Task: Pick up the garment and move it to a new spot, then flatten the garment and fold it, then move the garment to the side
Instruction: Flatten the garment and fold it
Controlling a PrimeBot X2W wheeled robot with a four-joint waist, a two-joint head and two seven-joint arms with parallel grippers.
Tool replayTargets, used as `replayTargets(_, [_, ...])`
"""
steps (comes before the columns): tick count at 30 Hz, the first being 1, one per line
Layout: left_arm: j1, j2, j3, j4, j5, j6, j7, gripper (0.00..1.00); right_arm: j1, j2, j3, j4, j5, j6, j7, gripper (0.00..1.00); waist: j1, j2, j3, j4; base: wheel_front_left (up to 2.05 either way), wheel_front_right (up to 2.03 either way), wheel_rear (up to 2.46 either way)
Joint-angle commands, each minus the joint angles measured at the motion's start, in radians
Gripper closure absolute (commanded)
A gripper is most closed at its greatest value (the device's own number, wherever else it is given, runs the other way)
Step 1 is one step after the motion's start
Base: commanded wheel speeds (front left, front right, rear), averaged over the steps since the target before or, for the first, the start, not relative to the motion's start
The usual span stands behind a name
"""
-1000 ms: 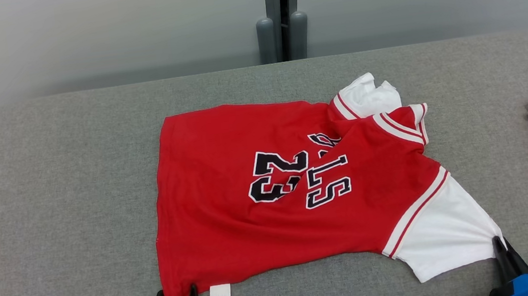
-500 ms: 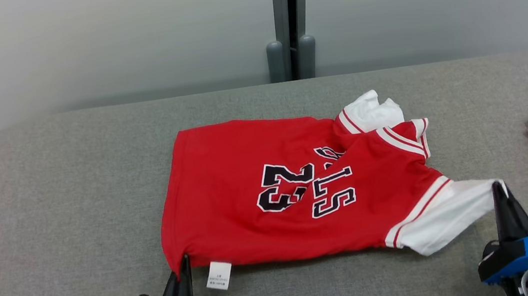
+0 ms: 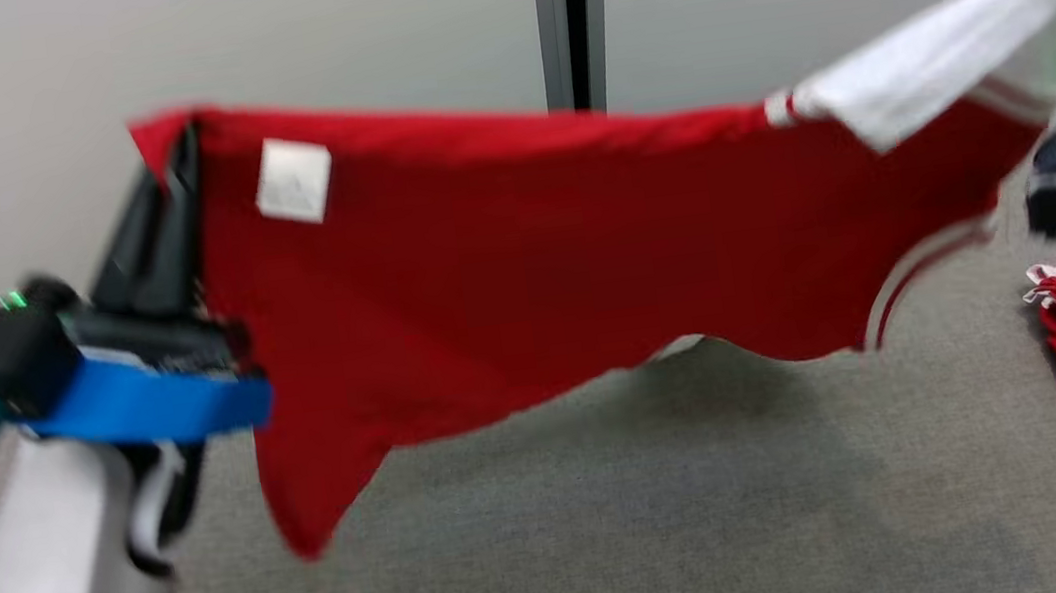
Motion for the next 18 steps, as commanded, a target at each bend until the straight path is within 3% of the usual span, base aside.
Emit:
replayTargets(1, [-0.052, 0.025, -0.006, -0.011, -0.009, -0.002, 0.019, 1.0, -0.058, -0.024, 0.014, -0.021, 0.009, 0.0, 0.006, 1.0, 0.0001, -0.0001, -0.003, -0.003, 0.0, 0.0, 0.0])
replayTargets(8, [-0.265, 0.089, -0.023, -0.004, -0.073, -0.002, 0.17, 1.0, -0.307, -0.117, 0.081, -0.021, -0.033, 0.0, 0.078, 1.0, 0.0001, -0.0001, 0.027, 0.004, 0.0, 0.0, 0.0])
replayTargets(14, [-0.371, 0.069, -0.031, 0.107, -0.096, 0.006, 0.232, 1.0, -0.469, -0.131, 0.127, 0.159, -0.097, 0.0, 0.089, 1.0, 0.0001, -0.0001, 0.099, 0.008, 0.0, 0.0, 0.0])
replayTargets(18, [-0.465, 0.052, -0.028, 0.219, -0.073, 0.017, 0.187, 1.0, -0.589, -0.122, 0.109, 0.298, -0.163, 0.0, 0.054, 1.0, 0.0001, -0.0001, 0.166, 0.01, 0.0, 0.0, 0.0])
